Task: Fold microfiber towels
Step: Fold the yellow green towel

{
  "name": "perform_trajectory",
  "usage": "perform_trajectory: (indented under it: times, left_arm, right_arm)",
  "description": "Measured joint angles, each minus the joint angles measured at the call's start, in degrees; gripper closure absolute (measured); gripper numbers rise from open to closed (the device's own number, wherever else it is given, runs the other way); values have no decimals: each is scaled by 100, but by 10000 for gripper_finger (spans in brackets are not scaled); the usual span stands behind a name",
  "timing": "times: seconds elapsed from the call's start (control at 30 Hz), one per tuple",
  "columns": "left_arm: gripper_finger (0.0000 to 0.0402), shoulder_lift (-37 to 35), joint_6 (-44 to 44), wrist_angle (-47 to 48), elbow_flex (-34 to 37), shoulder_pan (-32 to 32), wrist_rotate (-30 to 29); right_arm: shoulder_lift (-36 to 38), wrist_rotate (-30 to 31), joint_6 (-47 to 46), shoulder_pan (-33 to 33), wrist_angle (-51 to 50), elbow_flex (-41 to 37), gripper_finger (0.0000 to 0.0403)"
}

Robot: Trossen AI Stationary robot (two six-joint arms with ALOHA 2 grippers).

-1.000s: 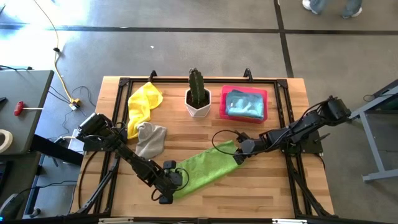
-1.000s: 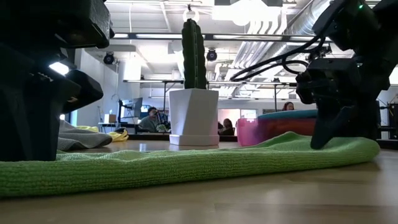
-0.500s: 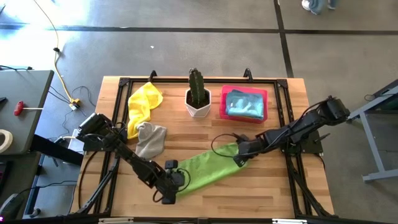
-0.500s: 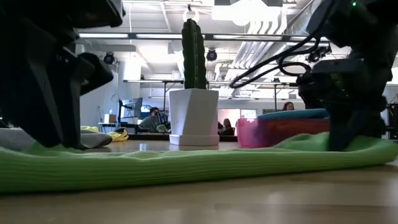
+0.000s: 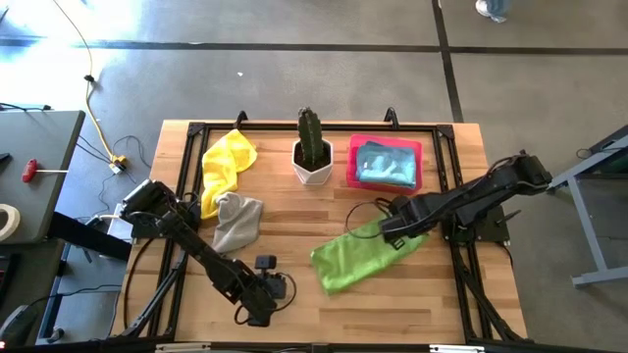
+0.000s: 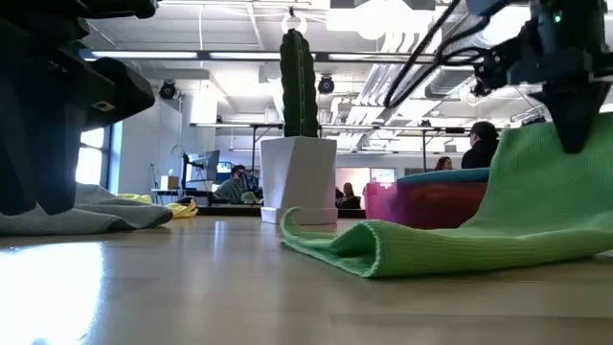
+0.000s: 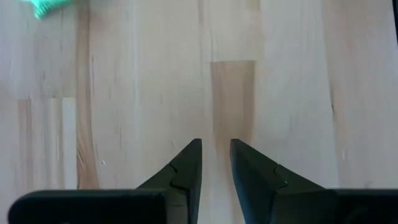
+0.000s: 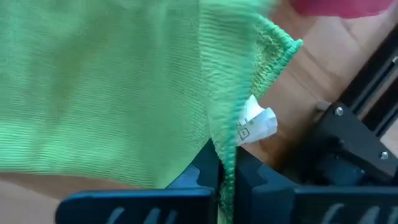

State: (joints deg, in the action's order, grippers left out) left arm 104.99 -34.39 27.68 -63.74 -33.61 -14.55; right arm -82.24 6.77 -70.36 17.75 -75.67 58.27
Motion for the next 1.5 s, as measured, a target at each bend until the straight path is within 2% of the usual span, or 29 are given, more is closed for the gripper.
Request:
perform_trajectory:
  times: [0.17, 0.33, 0.57, 0.83, 1.13, 1.4, 1.5]
  left_arm:
    - [326, 0, 4, 20, 1, -64, -2]
    - [326, 0, 10, 190, -1, -107, -48]
    - [326, 0, 254, 304, -1, -105, -269]
    - [326, 0, 674, 304, -1, -166, -326]
    - [326, 0, 1003, 411, -1, -408, -452]
    - [326, 0, 1012, 584, -1, -607, -870]
    - [326, 0, 1005, 581, -1, -627, -885]
  right_arm:
    - [-169, -164, -184, 84, 196, 329, 402]
    - [-875, -403, -169, 270, 511, 794, 403]
    - [-2011, -431, 215, 435, 544, 2123, 403]
    - [-2723, -267, 92, 453, 486, 3292, 403]
    - [-3357, -245, 14, 456, 970, 3741, 403]
    - [-3528, -219, 19, 456, 1489, 3748, 402]
    - [-3530, -82, 253, 456, 1702, 3745, 391]
